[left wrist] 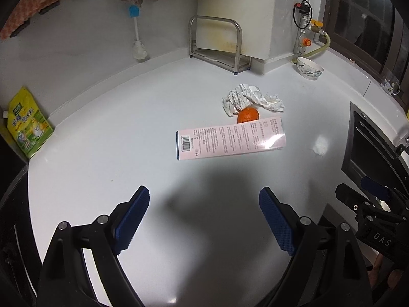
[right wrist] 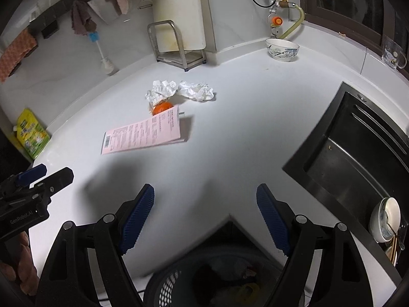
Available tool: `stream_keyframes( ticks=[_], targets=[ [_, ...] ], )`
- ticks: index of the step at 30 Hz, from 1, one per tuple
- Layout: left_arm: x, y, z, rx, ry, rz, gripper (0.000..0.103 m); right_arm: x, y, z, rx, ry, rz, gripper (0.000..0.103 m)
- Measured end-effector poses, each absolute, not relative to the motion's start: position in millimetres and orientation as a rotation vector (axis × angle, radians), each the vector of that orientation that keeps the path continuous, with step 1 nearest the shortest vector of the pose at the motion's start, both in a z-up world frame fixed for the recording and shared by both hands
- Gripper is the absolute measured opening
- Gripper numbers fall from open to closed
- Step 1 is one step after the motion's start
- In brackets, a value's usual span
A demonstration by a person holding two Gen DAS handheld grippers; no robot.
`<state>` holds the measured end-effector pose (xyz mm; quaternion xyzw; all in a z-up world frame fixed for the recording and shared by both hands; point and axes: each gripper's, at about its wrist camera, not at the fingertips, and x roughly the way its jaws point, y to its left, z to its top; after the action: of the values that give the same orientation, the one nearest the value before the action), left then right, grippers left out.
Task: Collect trash
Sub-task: 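Move both tools back to the remaining trash on the counter, then grasp the pink paper leaflet with the right gripper and lift it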
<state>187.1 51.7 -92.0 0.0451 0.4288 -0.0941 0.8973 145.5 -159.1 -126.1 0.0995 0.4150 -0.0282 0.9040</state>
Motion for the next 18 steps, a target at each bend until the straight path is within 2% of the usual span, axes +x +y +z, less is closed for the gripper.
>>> stream_keyframes(
  ticks=[18],
  targets=[
    [254.6, 69.1, -121.6, 0.085, 0.924, -0.169, 0.086, 241.3, -153.1, -149.0, 0.227, 0.869, 0.024, 0.078]
  ],
)
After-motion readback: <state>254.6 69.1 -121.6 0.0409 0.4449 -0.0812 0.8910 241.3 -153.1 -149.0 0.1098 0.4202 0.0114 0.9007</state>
